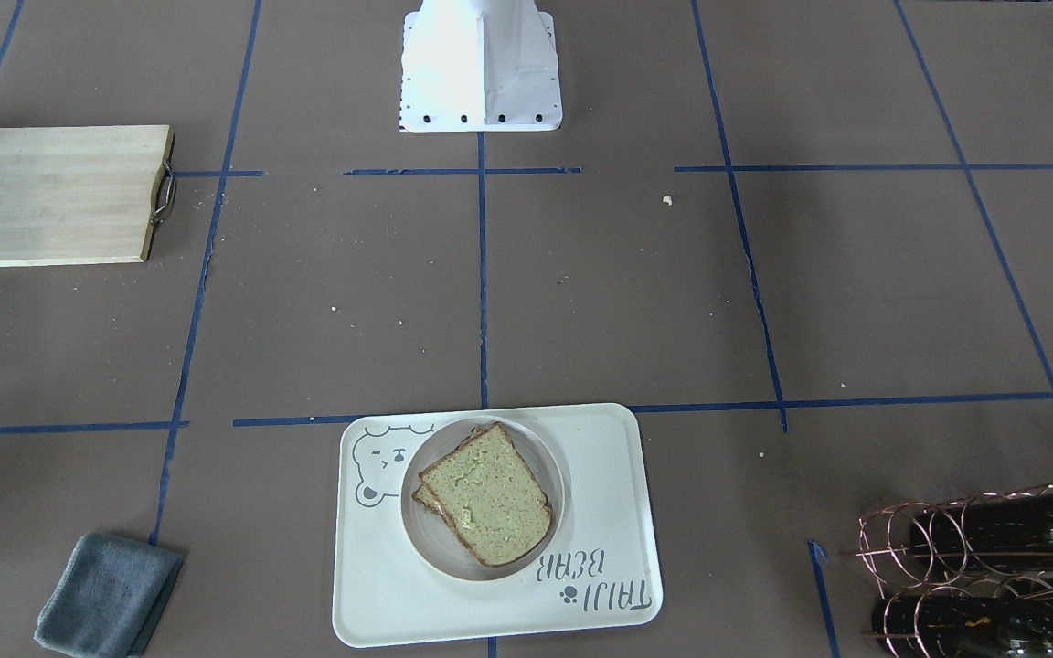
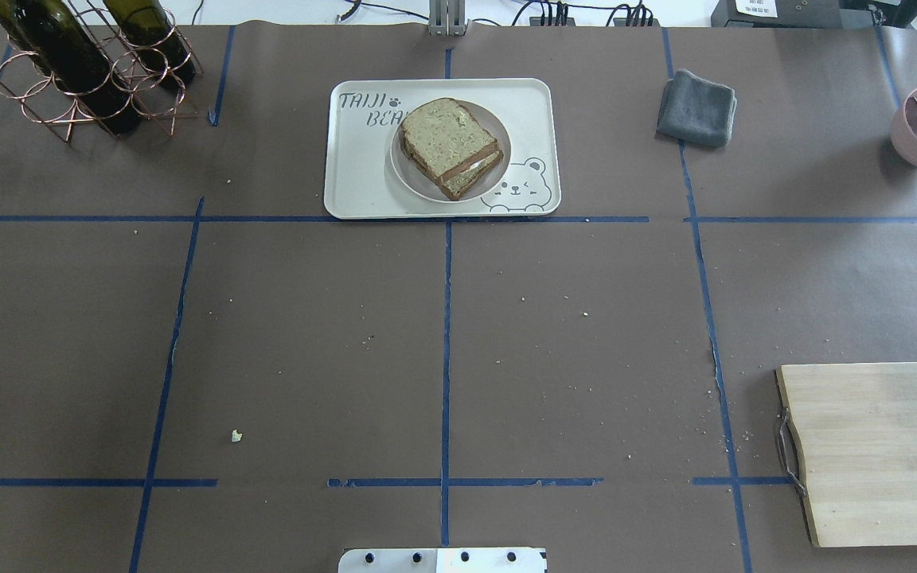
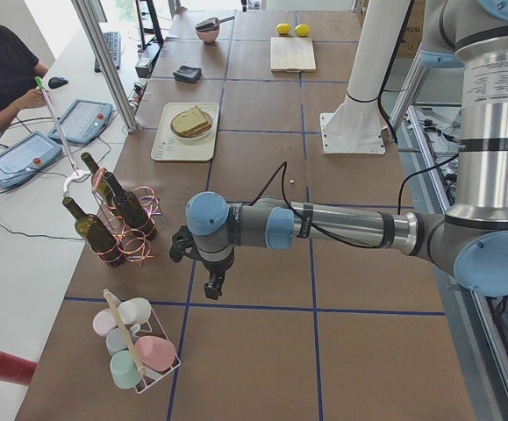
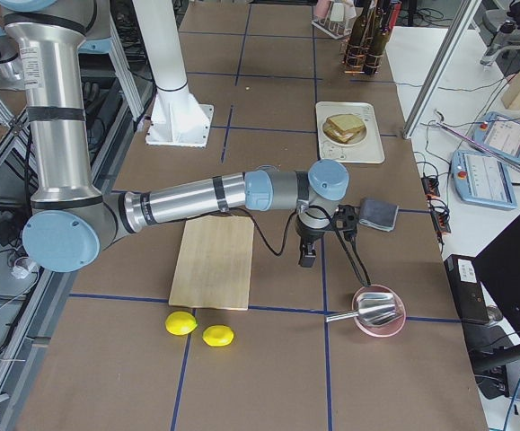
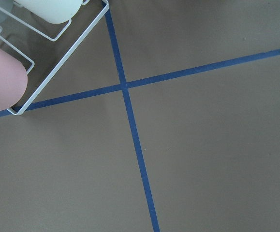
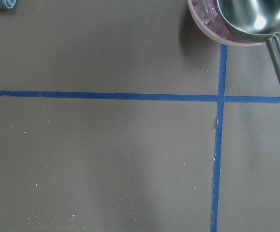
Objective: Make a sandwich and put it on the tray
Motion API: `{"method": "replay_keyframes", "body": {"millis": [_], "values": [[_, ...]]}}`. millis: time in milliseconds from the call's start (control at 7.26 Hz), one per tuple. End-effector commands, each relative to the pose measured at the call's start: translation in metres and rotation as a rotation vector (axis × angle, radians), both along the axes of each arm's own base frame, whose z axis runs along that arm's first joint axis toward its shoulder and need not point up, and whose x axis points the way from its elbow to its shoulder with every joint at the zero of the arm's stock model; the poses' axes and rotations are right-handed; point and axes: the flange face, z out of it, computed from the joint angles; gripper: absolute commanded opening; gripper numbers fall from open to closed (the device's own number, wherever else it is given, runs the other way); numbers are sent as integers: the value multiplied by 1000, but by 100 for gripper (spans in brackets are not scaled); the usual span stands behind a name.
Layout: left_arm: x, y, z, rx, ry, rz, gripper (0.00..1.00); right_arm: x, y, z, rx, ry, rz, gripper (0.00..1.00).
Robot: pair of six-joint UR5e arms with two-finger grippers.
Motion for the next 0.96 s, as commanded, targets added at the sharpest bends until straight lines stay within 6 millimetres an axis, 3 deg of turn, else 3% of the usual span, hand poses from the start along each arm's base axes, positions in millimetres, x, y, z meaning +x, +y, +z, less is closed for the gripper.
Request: {"method": "replay_keyframes", "body": {"millis": [0, 138, 275, 413, 688, 826], "values": [[-7, 1, 4, 1, 0, 13, 100, 0, 1, 8, -9, 3, -6, 100], [-10, 6, 1, -27, 0, 8, 100, 0, -3, 11, -16, 4, -7, 100], [-29, 16, -5, -34, 0, -32, 100, 1, -1, 14, -21, 4, -6, 100], [-29, 28, 14, -62, 1, -31, 100, 4, 4, 20, -33, 2, 1, 100], [-30, 14, 3, -22, -1, -30, 100, 15, 13, 31, -30, 0, 10, 100], [-31, 4, -4, -11, -2, -31, 100, 22, 28, 43, -31, -18, 18, 100]]}}
